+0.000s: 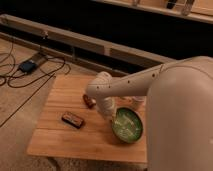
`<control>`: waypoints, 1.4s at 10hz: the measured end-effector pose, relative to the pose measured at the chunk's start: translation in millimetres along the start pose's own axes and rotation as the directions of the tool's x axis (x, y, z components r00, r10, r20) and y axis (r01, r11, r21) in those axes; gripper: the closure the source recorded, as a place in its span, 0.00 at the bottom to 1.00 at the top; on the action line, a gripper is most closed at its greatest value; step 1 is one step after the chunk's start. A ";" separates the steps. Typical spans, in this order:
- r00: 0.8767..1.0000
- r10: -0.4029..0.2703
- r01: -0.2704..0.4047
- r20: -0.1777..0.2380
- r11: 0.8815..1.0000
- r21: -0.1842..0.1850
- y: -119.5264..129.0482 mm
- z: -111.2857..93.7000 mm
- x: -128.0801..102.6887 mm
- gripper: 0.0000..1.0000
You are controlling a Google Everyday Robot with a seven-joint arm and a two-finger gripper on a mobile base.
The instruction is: Drag the ceramic bowl in a circle
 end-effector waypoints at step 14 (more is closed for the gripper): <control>0.968 -0.236 0.212 -0.083 0.950 -0.229 156.9 -7.4 44.8 1.00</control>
